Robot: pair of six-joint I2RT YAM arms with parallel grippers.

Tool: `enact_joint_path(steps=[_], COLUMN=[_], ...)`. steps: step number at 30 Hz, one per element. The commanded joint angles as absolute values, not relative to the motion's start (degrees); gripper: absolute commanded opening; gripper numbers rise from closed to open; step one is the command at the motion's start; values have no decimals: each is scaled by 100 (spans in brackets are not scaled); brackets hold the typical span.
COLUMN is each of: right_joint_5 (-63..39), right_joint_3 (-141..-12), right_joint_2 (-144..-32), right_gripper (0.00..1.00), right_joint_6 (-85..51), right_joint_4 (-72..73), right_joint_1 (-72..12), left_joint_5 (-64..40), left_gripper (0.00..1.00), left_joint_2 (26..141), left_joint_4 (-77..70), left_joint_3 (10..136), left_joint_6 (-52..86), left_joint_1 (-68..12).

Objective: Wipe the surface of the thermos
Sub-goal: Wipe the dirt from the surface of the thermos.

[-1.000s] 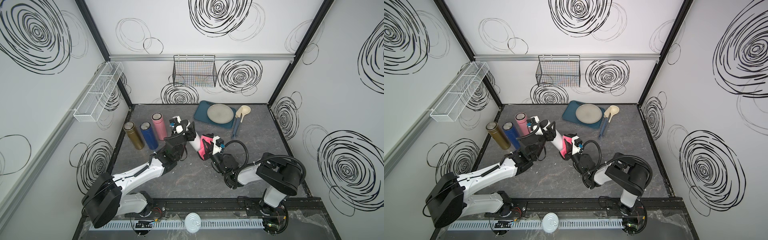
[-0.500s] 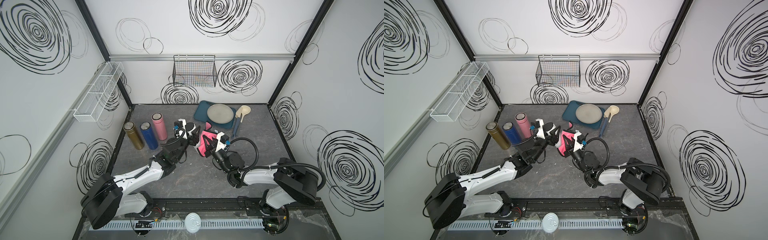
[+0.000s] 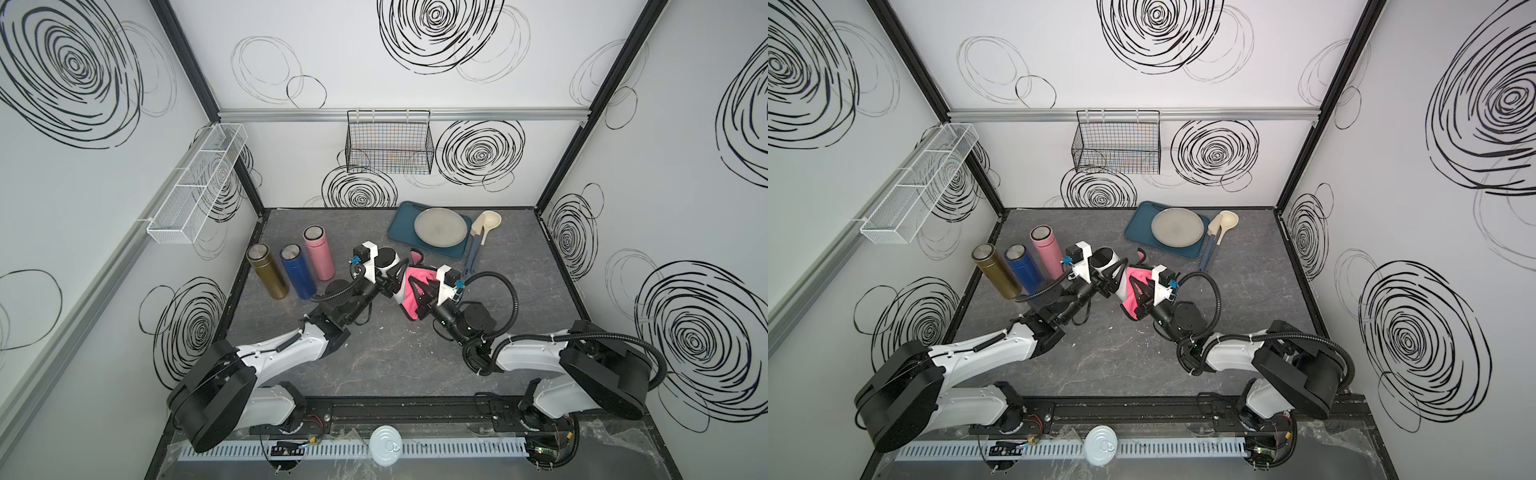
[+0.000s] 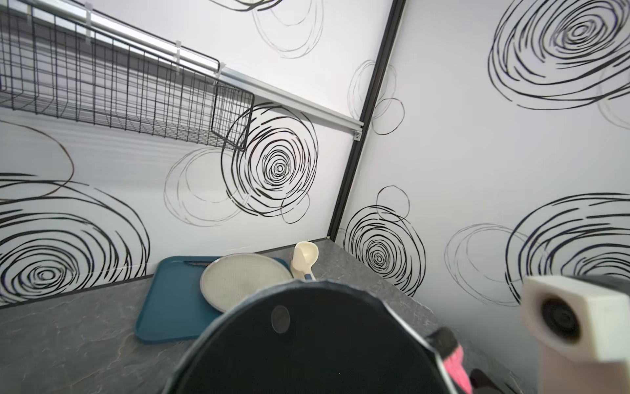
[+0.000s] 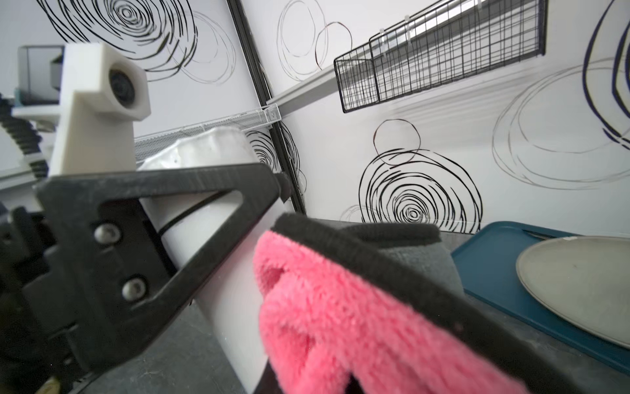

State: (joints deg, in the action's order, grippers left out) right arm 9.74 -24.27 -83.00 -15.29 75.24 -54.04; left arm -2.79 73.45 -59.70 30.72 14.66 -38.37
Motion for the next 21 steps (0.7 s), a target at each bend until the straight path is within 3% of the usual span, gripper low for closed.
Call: enact_joint_path(steps=[1, 6, 9, 14, 21], right_joint_5=[405, 615, 682, 282, 114], right_joint_3=[-2497, -1974, -1718, -2247, -1967], right_joint_2=[-8679, -9197, -8845, -7761, -8744], right_gripper=[0, 0, 0, 0, 0], right_joint_6=[-1869, -2082, -1990, -1635, -2126], right_joint_4=[7411, 8125, 8302, 6727, 7573], right_joint_1=[-5362, -5319, -5257, -5275, -5174], left_joint_5=[-1238, -1617, -1988, -2471, -2676], left_gripper=[0, 0, 0, 0, 0], left_joint_2=[7348, 7473, 7604, 7859, 7616], left_joint_4=[-7367, -7762, -8110, -9210, -8705], left_joint_3=[3007, 2825, 2664, 2363, 2355], left_joint_6=[1428, 1157, 843, 688, 77], left_joint_1=[-3911, -3911, -3944, -4054, -4314])
